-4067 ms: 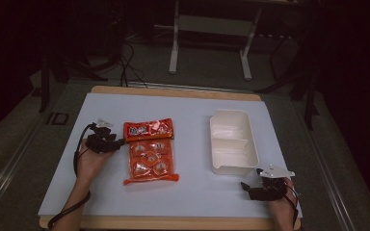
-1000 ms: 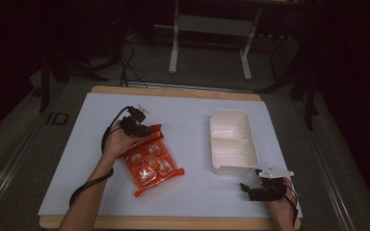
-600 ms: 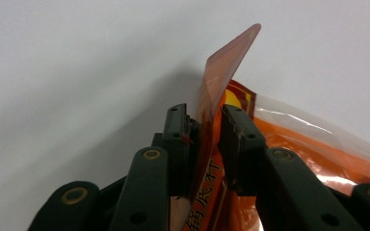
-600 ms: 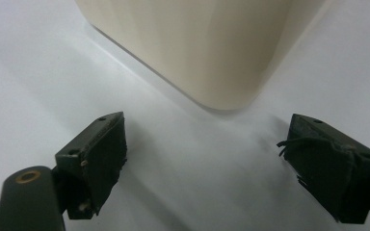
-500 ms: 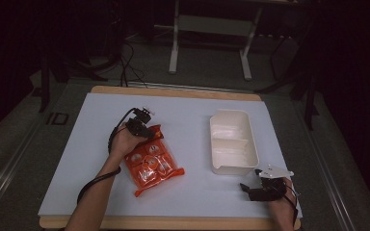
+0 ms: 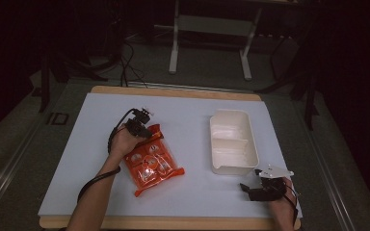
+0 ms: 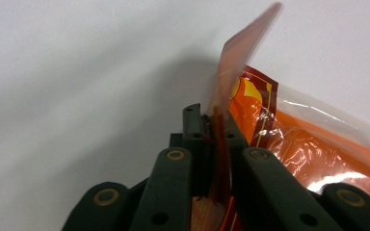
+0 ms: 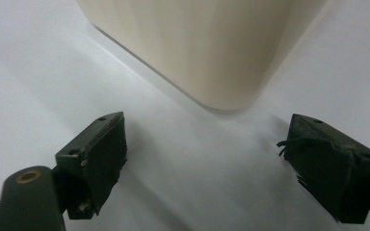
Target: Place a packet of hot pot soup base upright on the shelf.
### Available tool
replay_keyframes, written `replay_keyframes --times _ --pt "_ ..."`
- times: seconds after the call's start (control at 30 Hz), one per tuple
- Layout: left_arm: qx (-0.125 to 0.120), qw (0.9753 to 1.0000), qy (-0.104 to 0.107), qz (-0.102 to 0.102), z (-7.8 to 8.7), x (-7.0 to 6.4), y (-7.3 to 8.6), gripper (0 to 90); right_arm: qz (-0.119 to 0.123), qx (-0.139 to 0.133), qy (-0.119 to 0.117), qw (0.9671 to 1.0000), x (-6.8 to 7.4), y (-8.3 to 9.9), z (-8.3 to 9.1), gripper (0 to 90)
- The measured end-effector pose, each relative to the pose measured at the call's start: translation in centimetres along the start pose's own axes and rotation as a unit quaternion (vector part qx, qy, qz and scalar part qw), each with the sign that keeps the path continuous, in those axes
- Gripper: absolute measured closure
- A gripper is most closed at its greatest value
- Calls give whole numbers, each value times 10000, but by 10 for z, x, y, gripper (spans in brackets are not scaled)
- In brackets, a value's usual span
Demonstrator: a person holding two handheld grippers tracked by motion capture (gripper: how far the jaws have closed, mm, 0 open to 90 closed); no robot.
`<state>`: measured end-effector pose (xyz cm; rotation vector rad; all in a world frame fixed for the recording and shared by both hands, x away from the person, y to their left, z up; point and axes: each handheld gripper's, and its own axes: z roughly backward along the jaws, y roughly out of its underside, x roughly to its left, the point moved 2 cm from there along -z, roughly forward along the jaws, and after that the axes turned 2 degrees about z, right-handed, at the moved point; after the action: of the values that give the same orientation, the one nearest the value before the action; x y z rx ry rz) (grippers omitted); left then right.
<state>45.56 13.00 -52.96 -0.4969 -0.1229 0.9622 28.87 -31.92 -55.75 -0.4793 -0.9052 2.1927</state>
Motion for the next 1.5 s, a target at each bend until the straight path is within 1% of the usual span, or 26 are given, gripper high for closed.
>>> replay_keyframes --times 0.1,0.27,0.47,0.57,0.63,0.67,0.7,0.73,0.77,0.83,0.93,1.07,1.1,1.23,1.27,1.3,1.33,1.4,1.47,1.5 --pt "-4 10000 -25 -30 1 -1 0 898 -3 1 -8 10000 0 0 0 145" --pt "-119 9998 145 77 8 2 0 900 -2 1 -8 10000 0 0 0 145" --pt "-183 9994 263 136 16 2 -1 900 -2 2 -10 10000 0 0 0 145" --pt "-222 9992 312 114 25 0 -4 900 3 0 -10 10000 0 0 0 145" --pt "-296 9988 361 132 32 -1 -7 900 -3 1 -11 10000 0 0 0 145" --pt "-296 9988 361 132 32 -1 -7 900 -3 1 -11 10000 0 0 0 145" --pt "-333 9986 399 125 38 -3 -9 900 -3 2 -12 10000 0 0 0 145" --pt "-374 9983 417 131 41 -3 -10 900 4 0 -11 10000 0 0 0 145" --pt "-433 9979 459 140 45 -4 -12 900 -1 3 -11 10000 0 0 0 145" --pt "-530 9972 514 88 54 -6 -15 900 1 0 -13 10000 0 0 0 145" --pt "-766 9950 639 78 70 -11 -20 900 5 3 -13 10000 0 0 0 145" --pt "-952 9926 755 -34 87 -17 -26 900 11 -1 -12 10000 0 0 0 145" --pt "-970 9922 774 -91 92 -19 -28 900 14 -1 -11 10000 0 0 0 145" --pt "-1107 9904 804 -207 108 -29 -33 900 5 -6 -14 10000 0 0 0 145" --pt "-1107 9904 804 -207 108 -29 -33 900 5 -6 -14 10000 0 0 0 145" --pt "-1166 9896 806 -252 116 -33 -36 900 5 -14 -15 10000 0 0 0 145" --pt "-1186 9894 793 -274 120 -36 -37 900 10 -22 -15 10000 1 0 0 145" --pt "-1214 9888 806 -310 126 -39 -38 900 16 -27 -31 10000 1 0 0 145" --pt "-1270 9877 855 -313 132 -41 -40 900 22 -31 -37 10000 1 0 0 145" --pt "-1270 9877 855 -313 132 -41 -40 900 22 -31 -37 10000 1 0 0 145"
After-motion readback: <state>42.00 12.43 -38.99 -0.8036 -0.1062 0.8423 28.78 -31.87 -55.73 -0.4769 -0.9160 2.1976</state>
